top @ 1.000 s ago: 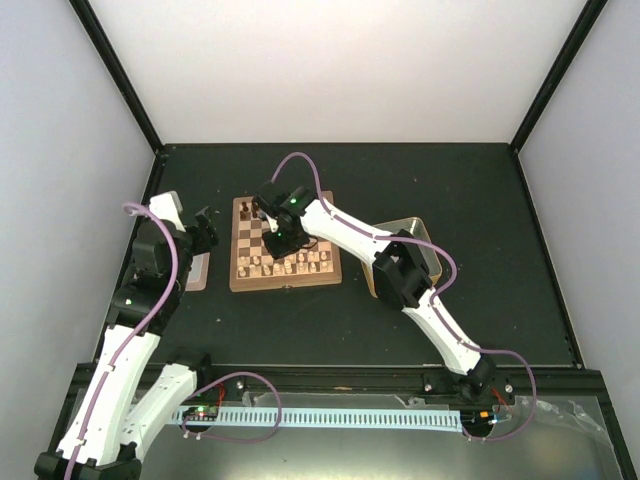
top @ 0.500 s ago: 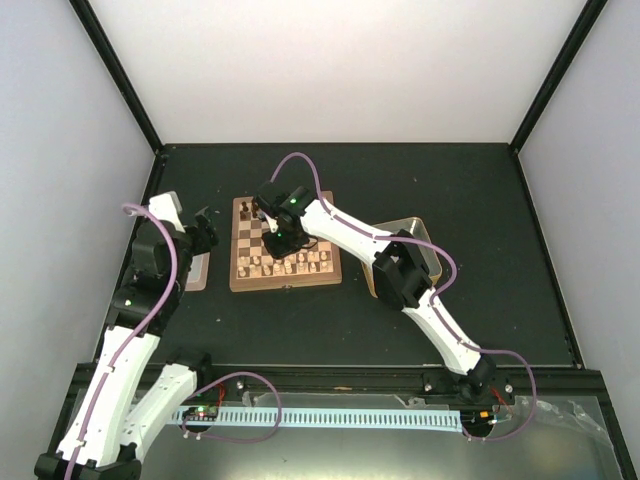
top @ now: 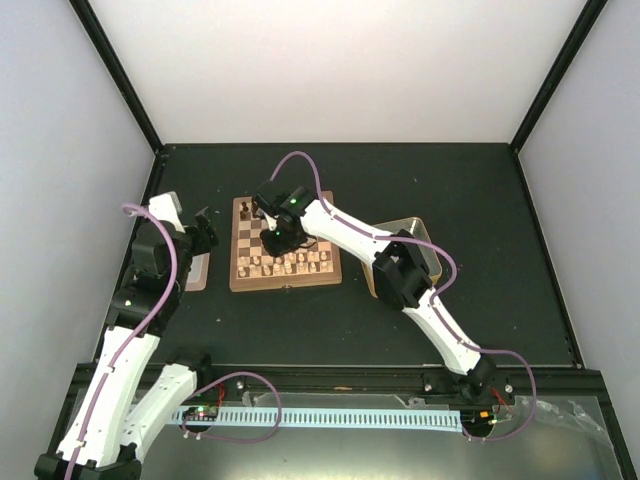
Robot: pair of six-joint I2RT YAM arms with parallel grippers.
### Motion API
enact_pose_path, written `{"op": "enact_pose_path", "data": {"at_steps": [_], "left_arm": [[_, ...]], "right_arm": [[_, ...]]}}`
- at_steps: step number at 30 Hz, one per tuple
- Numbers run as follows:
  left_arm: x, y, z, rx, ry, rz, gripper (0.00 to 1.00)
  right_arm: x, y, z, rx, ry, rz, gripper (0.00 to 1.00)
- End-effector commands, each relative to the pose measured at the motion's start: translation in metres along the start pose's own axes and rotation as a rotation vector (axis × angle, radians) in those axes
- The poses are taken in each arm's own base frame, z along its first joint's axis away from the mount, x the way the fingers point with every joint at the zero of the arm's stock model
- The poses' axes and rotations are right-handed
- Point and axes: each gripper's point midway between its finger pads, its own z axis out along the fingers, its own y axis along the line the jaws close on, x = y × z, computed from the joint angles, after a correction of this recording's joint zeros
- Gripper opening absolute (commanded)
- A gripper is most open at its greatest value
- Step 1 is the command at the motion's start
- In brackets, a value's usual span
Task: Set up the chess pieces on the board
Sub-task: Place the chess piece on the chessboard, then adjust the storage box at the center of the board.
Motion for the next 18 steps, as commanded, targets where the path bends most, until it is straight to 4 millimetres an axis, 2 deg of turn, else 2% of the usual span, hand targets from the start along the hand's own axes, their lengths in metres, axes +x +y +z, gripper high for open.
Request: {"op": "enact_pose_path", "data": {"at_steps": [1, 4, 8, 11, 13, 18], "left_arm": [[-0.001, 0.001, -0.004, -0.001, -0.005, 0.013, 0.78], [0.0, -0.003, -0.004, 0.021, 0.001, 0.01, 0.79], [0.002, -0.02, -0.003, 0.112, 0.017, 0.021, 0.8], [0.007, -0.032, -0.002, 0.183, 0.03, 0.036, 0.8], [0.009, -0.039, -0.002, 0.227, 0.035, 0.046, 0.8], [0.015, -0.055, -0.002, 0.327, 0.052, 0.076, 0.81]], "right_arm": [[-0.035, 0.019, -0.052, -0.051, -0.186, 0.015, 0.24], [-0.046, 0.014, -0.083, -0.058, -0.264, 0.056, 0.28], [-0.046, -0.017, -0.121, -0.035, -0.371, 0.143, 0.33], [-0.035, -0.059, -0.146, 0.029, -0.453, 0.223, 0.39], [-0.022, -0.095, -0.163, 0.075, -0.501, 0.286, 0.43], [0.017, -0.185, -0.161, 0.222, -0.468, 0.338, 0.53]]}}
